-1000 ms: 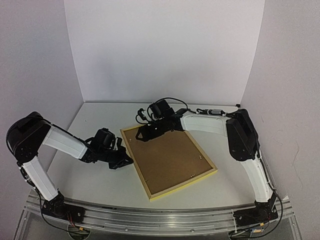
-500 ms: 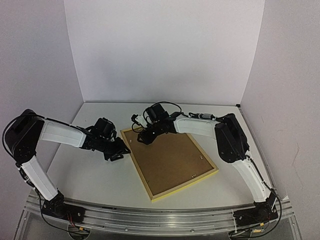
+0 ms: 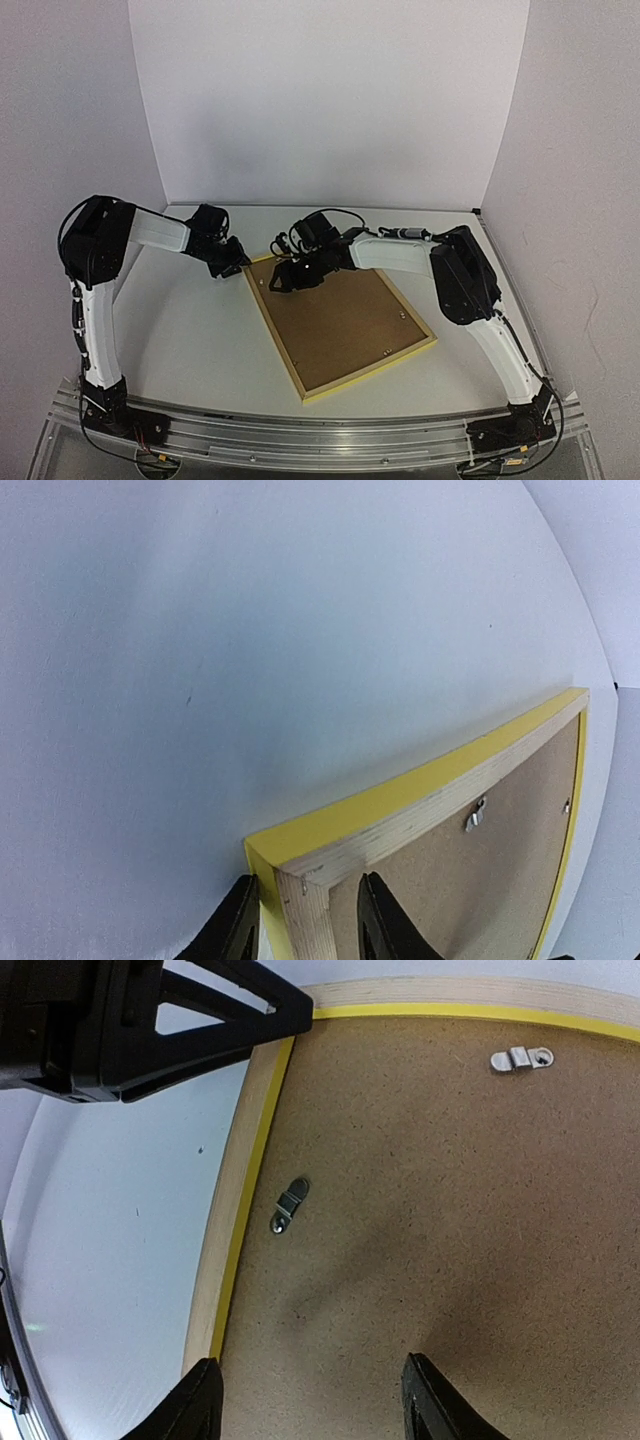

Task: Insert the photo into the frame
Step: Adjust the photo frame at the center of the board, then install the photo frame at the center of the board.

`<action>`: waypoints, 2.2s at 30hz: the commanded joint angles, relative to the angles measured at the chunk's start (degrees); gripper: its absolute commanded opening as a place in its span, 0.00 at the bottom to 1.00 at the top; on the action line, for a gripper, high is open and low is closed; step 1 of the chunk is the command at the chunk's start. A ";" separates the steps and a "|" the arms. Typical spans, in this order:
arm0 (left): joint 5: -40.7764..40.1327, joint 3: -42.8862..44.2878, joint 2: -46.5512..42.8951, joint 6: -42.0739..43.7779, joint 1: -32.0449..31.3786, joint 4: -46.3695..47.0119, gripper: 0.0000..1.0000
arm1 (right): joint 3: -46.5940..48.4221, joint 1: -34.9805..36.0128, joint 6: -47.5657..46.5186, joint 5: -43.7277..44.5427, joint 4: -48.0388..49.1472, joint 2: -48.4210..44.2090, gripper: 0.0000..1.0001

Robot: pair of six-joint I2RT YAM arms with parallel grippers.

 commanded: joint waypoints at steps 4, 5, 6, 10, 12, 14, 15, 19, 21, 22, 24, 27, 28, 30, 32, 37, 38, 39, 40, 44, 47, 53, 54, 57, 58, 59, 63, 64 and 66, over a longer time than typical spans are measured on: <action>1.97 5.54 6.37 3.00 0.32 -2.65 0.18 | 1.36 -0.07 12.89 -2.64 0.33 -1.23 0.57; 2.63 5.53 6.96 3.00 0.32 -2.63 0.12 | 1.36 -0.05 12.87 -2.70 0.41 -1.14 0.57; 3.22 5.25 7.26 2.94 0.32 -2.47 0.07 | 1.35 -0.09 12.79 -2.97 0.46 -1.11 0.57; 5.42 1.86 6.52 1.53 0.09 -1.07 0.00 | 1.52 -0.07 12.94 -2.65 0.68 -0.57 0.57; 5.59 -1.44 4.79 0.28 -0.32 -0.14 0.00 | 1.51 -0.08 13.61 -3.37 0.79 -0.29 0.56; 5.27 -6.02 2.55 -1.84 -1.15 1.99 0.00 | 1.36 -0.08 14.39 -4.42 1.11 -0.01 0.56; 5.14 -8.05 1.28 -3.53 -1.79 3.27 0.00 | 1.19 -0.07 14.66 -5.26 1.43 0.06 0.56; 3.66 -13.85 -1.66 -8.70 -4.32 5.51 0.00 | 0.11 0.10 15.89 -8.92 3.29 0.26 0.55; 3.34 -16.01 -2.90 -10.90 -5.33 5.87 0.00 | -0.29 0.44 15.94 -9.04 3.84 0.32 0.55; 2.96 -16.89 -3.59 -11.90 -5.72 6.38 0.00 | -0.30 0.53 16.03 -9.24 3.94 0.48 0.55; 1.78 -18.61 -4.84 -13.27 -6.42 7.48 0.00 | -0.39 0.66 16.53 -9.63 4.09 0.76 0.54; 0.27 -20.24 -6.47 -14.51 -6.95 7.74 0.00 | -1.48 1.02 17.40 -10.06 4.19 0.82 0.53; 0.26 -20.37 -6.51 -14.59 -7.03 7.72 0.00 | -2.13 1.19 17.47 -10.08 4.18 0.60 0.53; 0.37 -20.20 -6.28 -14.56 -7.09 7.55 0.00 | -3.60 1.50 17.39 -9.27 4.19 -0.11 0.52; 0.47 -20.11 -6.10 -14.48 -7.21 7.62 0.00 | -4.32 1.81 17.41 -9.02 4.28 -0.38 0.52; 0.57 -20.33 -6.14 -14.16 -7.48 7.63 0.00 | -1.76 1.88 18.04 -10.12 4.36 2.51 0.52; 0.63 -20.28 -6.05 -14.04 -7.50 7.63 0.00 | -1.29 1.91 18.29 -10.31 4.34 2.98 0.52; 0.82 -20.26 -5.93 -13.96 -7.52 7.63 0.00 | -0.96 1.99 18.40 -10.47 4.39 3.38 0.52; 1.06 -20.21 -5.82 -13.92 -7.55 7.64 0.00 | -0.66 2.12 18.42 -10.63 4.45 3.76 0.52; 1.60 -19.95 -5.38 -13.76 -7.67 7.85 0.00 | 2.02 2.62 18.63 -11.85 4.38 6.01 0.52; 1.67 -19.76 -5.29 -13.54 -7.68 7.65 0.00 | 3.47 2.69 19.11 -11.86 4.38 7.49 0.52; 2.03 -19.53 -5.06 -13.26 -7.68 7.54 0.00 | 4.14 2.73 18.70 -13.02 4.37 8.51 0.52; 2.12 -19.50 -5.04 -13.18 -7.68 7.50 0.00 | 4.31 2.76 18.79 -13.54 4.37 8.70 0.52; 2.14 -19.23 -4.89 -13.02 -7.68 7.31 0.00 | 3.60 2.77 18.53 -15.02 4.37 8.55 0.50; 2.14 -19.12 -4.81 -12.99 -7.69 7.26 0.00 | 3.01 2.76 18.39 -15.46 4.37 8.27 0.50; 2.15 -19.02 -4.70 -12.96 -7.68 7.21 0.00 | 2.27 2.74 18.20 -15.75 4.37 7.92 0.49; 2.32 -18.68 -4.04 -12.91 -7.67 7.20 0.00 | -0.30 2.91 16.96 -16.68 4.37 6.65 0.47; 2.32 -18.60 -3.93 -12.90 -7.68 7.19 0.00 | -0.74 2.89 16.62 -16.98 4.38 6.40 0.45; 2.29 -18.42 -3.78 -12.76 -7.67 7.04 0.00 | -1.21 2.93 15.78 -17.98 4.41 5.93 0.41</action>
